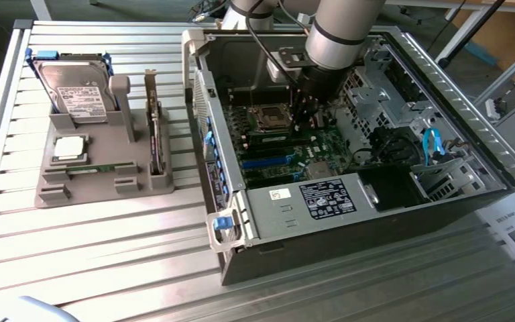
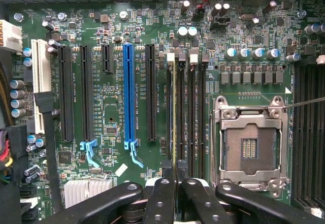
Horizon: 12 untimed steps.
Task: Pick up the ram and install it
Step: 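Insert the ram into the slot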
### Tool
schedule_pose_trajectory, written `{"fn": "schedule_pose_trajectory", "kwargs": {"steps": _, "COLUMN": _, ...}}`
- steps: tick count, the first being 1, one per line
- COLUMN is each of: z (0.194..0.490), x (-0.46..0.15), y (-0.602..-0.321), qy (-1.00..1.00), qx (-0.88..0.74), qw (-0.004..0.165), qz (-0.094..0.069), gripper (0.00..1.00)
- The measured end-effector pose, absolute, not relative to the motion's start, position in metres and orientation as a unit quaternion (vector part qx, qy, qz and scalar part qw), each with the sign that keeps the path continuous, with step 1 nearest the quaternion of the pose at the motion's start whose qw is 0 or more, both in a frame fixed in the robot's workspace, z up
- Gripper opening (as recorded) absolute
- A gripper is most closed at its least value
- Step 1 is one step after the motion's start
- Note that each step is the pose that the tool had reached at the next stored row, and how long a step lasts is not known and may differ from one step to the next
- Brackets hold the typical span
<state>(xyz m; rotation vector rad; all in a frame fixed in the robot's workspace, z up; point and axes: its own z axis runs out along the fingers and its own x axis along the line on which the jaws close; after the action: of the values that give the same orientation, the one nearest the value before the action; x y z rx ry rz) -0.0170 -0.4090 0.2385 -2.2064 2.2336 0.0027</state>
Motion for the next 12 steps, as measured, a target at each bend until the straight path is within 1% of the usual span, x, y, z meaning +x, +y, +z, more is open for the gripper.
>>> {"fn": "schedule_pose_trajectory", "kwargs": {"steps": 12, "z": 0.2419, "x": -0.017, "y": -0.409, "qy": 0.711, "qx": -0.703, "qw": 0.001, "qz": 0.001, "gripper": 0.12}}
